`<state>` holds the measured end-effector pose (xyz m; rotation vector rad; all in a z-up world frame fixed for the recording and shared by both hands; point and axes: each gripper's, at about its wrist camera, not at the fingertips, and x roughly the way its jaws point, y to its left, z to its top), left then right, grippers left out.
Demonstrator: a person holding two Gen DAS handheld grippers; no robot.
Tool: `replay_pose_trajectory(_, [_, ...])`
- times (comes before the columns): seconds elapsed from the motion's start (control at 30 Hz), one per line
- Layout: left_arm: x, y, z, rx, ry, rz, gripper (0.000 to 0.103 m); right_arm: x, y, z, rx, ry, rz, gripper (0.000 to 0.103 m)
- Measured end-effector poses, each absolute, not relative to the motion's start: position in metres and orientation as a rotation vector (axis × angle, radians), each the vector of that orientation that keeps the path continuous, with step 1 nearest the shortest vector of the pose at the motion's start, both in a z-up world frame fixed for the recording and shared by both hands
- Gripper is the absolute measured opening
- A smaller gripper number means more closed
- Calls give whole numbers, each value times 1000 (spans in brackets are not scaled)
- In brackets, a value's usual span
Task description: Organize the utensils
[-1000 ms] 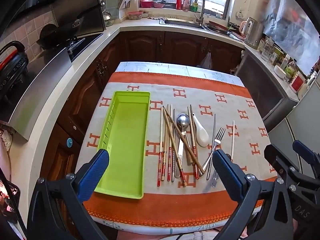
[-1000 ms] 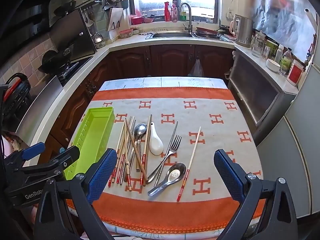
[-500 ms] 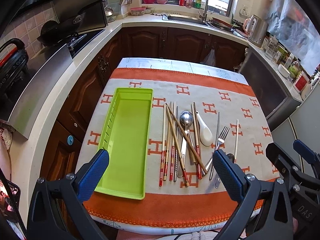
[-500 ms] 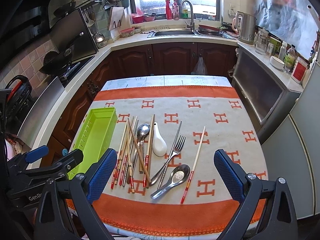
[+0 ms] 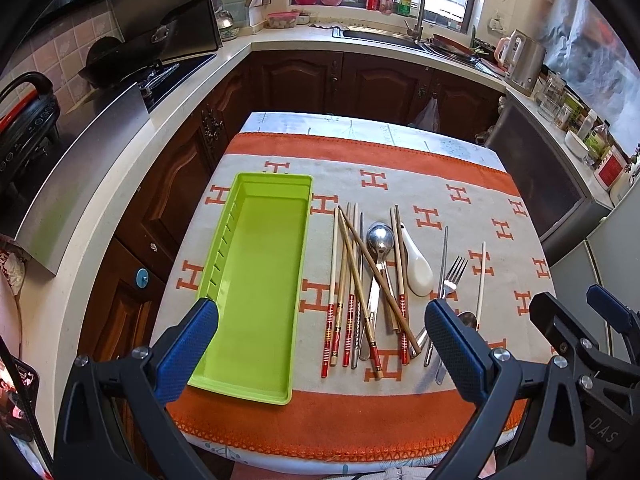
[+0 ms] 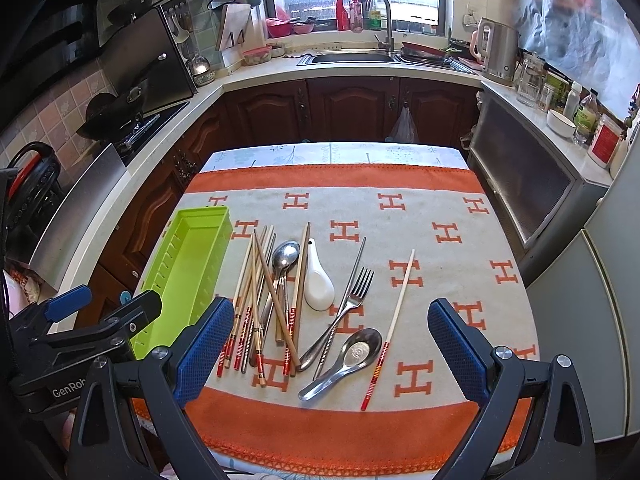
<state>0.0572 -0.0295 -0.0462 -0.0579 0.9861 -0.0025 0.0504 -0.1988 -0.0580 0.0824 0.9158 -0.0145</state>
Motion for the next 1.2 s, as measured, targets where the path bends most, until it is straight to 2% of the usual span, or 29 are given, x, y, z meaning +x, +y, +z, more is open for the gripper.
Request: replay_pose_trajectory(1.2, [55, -37, -51, -69, 1007, -20, 102, 52, -202, -71, 112, 925, -1, 99])
